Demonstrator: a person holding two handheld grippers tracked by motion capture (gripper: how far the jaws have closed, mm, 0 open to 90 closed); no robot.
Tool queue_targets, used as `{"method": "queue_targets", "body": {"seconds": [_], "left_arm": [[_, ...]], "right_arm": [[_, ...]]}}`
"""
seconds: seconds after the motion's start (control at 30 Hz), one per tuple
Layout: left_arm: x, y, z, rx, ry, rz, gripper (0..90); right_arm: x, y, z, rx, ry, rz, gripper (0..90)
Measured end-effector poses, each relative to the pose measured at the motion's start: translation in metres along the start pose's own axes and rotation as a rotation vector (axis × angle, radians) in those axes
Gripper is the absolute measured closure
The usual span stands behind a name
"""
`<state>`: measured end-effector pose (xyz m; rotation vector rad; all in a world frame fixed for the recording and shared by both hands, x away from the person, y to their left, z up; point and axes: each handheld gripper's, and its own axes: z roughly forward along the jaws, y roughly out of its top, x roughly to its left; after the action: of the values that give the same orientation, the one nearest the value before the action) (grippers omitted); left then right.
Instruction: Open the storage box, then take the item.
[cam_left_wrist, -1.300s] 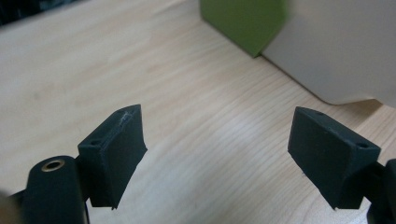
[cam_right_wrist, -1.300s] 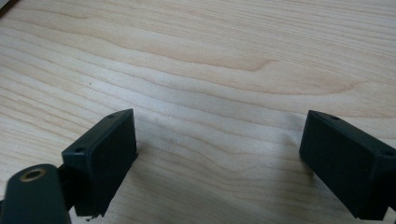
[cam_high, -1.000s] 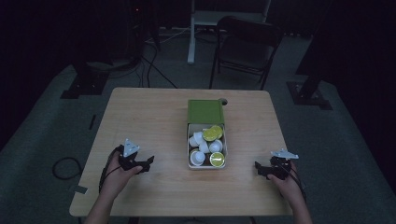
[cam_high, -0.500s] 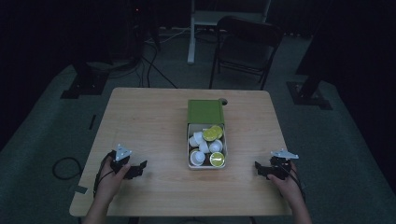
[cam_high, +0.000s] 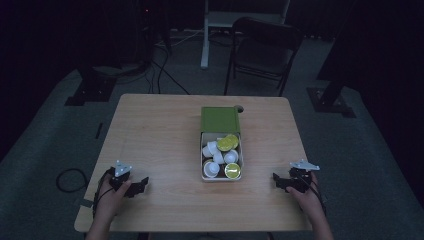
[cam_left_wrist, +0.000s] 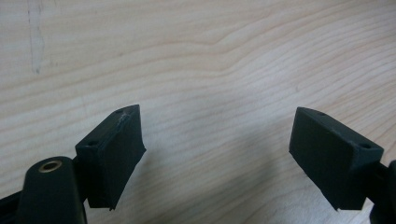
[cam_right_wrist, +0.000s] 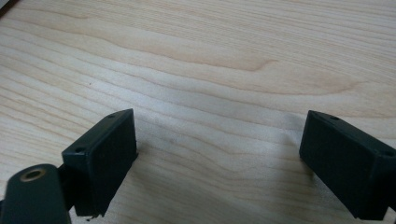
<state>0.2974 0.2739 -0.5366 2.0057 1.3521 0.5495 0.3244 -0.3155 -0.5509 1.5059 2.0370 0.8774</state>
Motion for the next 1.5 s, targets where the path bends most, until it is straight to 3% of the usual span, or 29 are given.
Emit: {"method": "queue_targets", "body": {"seconds": [0.23, 0.33, 0.43, 0.6, 0.8, 0.87, 1.5], "left_arm": [[0.003, -0.002, 0.001, 0.000, 0.010, -0.017, 17.9], [0.003, -0.004, 0.004, 0.019, 0.037, 0.006, 17.9], [0.004, -0.005, 0.005, 0.011, 0.024, -0.013, 15.2], [0.003, -0.005, 0.007, 0.005, 0.045, -0.007, 14.9], [0.000, -0.004, 0.009, 0.022, 0.122, -0.032, 4.7], [0.004, -0.004, 0.010, 0.036, 0.102, -0.062, 2.1], [0.006, -0.002, 0.011, 0.041, 0.087, -0.049, 0.0]], "right_arm": [[0.000, 0.000, 0.000, 0.000, 0.000, 0.000, 10.6], [0.000, 0.000, 0.000, 0.001, 0.000, 0.000, 10.5], [0.000, 0.000, 0.000, 0.001, 0.000, 0.000, 10.5], [0.000, 0.000, 0.000, 0.000, 0.000, 0.000, 10.5], [0.000, 0.000, 0.000, 0.000, 0.001, 0.001, 10.5], [0.000, 0.000, 0.000, 0.001, 0.001, 0.001, 10.5], [0.004, 0.003, -0.007, -0.021, -0.010, 0.028, 12.4]]}}
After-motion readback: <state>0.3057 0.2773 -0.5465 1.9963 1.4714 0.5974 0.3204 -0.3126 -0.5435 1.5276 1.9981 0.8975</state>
